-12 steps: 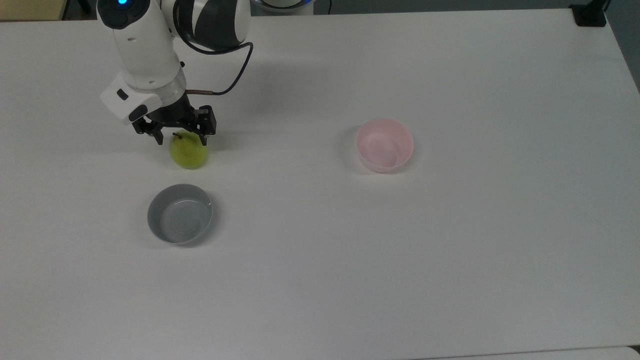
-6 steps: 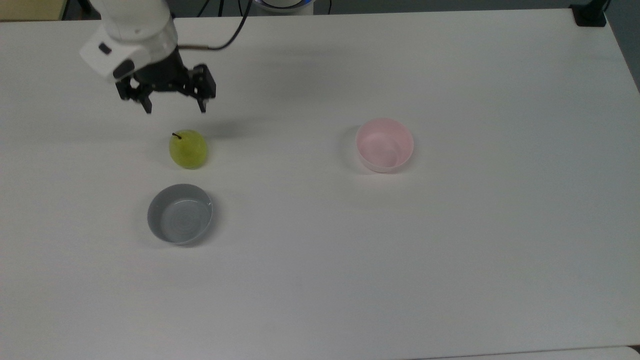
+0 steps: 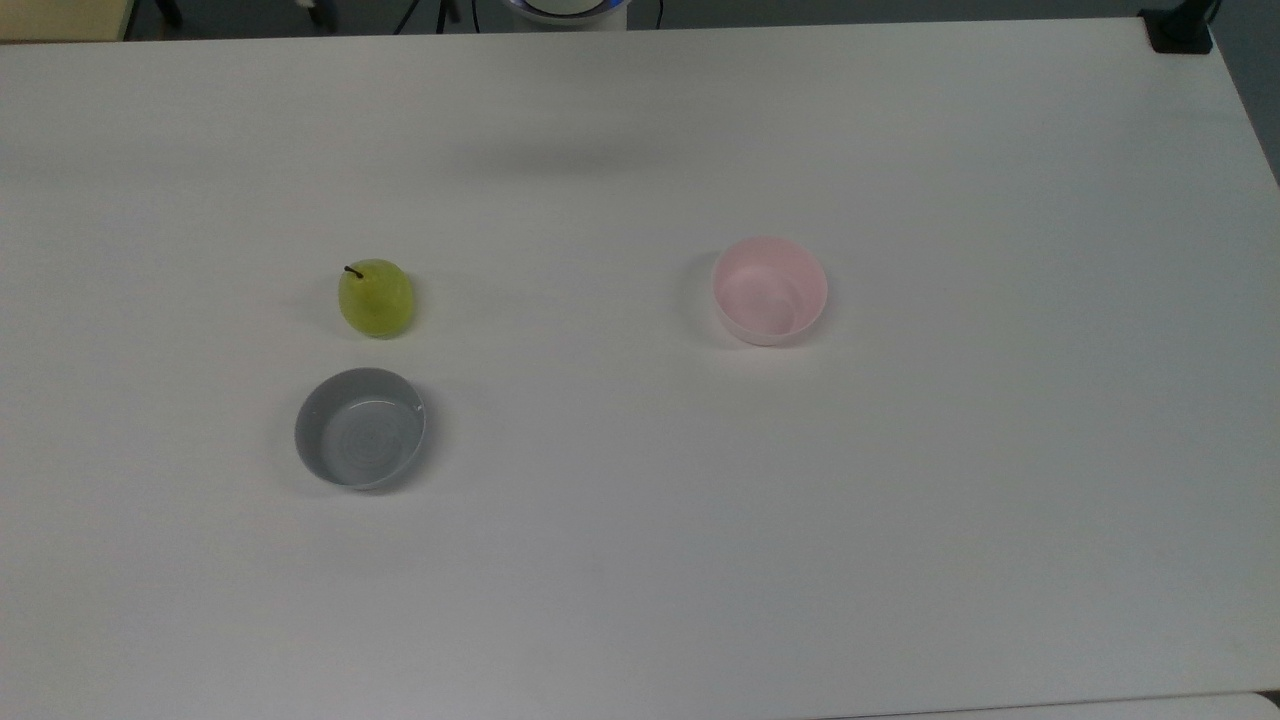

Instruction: Pick up a pear from the bowl

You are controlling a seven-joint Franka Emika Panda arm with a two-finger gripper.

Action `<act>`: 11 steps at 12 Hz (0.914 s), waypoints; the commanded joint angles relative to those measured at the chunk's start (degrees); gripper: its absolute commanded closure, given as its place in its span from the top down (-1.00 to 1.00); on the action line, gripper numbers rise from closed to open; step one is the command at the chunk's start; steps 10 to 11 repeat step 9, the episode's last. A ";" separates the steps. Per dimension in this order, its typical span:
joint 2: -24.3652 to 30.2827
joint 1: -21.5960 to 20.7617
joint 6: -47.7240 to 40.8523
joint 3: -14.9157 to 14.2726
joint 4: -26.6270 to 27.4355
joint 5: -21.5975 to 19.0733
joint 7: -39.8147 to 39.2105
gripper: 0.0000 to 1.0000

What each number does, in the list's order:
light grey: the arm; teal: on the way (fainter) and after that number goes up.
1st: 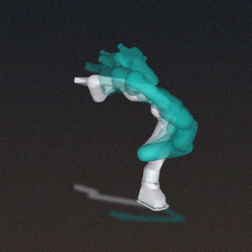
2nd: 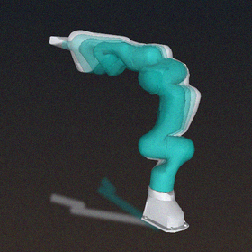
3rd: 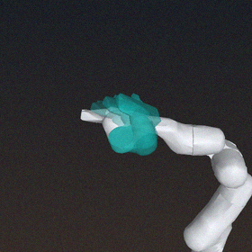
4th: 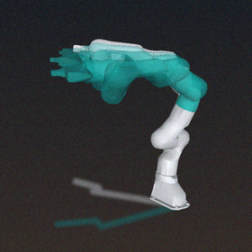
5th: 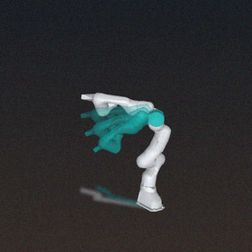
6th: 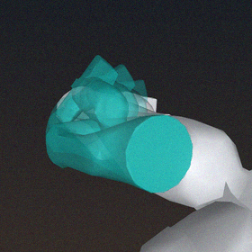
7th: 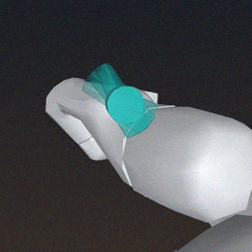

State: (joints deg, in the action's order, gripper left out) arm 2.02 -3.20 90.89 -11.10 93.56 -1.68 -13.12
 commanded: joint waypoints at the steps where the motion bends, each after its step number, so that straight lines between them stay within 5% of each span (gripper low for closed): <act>1: 0.44 -0.58 1.29 4.32 1.18 0.27 7.58 1.00; 11: -1.14 -0.41 7.64 4.51 1.71 0.80 8.90 1.00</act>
